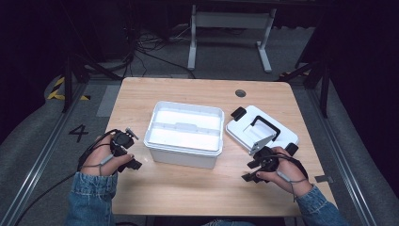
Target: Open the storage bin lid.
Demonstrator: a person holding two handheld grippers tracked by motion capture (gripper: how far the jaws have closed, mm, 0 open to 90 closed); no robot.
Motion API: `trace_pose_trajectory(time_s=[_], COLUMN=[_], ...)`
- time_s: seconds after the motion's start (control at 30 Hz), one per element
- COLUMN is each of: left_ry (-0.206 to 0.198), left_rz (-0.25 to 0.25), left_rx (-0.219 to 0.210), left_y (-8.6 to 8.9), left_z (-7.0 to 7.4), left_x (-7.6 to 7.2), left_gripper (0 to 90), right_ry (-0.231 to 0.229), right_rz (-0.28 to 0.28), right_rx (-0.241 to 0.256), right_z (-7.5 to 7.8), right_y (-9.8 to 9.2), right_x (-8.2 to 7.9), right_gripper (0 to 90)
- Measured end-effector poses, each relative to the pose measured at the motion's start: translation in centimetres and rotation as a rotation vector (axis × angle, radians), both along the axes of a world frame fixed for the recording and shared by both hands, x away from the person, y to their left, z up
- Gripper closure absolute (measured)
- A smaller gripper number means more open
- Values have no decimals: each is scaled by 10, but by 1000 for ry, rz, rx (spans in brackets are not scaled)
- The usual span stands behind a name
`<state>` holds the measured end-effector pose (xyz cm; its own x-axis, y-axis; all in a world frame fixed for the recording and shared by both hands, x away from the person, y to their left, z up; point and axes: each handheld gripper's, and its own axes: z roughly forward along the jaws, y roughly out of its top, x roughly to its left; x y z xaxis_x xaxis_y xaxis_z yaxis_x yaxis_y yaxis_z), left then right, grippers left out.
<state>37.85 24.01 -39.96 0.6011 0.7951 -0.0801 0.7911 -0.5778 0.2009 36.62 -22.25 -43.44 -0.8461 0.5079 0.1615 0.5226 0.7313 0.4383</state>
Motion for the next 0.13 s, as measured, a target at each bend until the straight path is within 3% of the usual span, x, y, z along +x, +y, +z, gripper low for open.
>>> trace_pose_trajectory(time_s=[0.13], left_ry=[-10], left_rz=[-10], left_rx=[11], left_y=[-1], left_z=[-1], left_x=[1], left_gripper=[231], right_ry=[2], right_rz=[11], right_rx=[-1], right_z=[0], right_y=[0], right_x=[-1], right_gripper=[404])
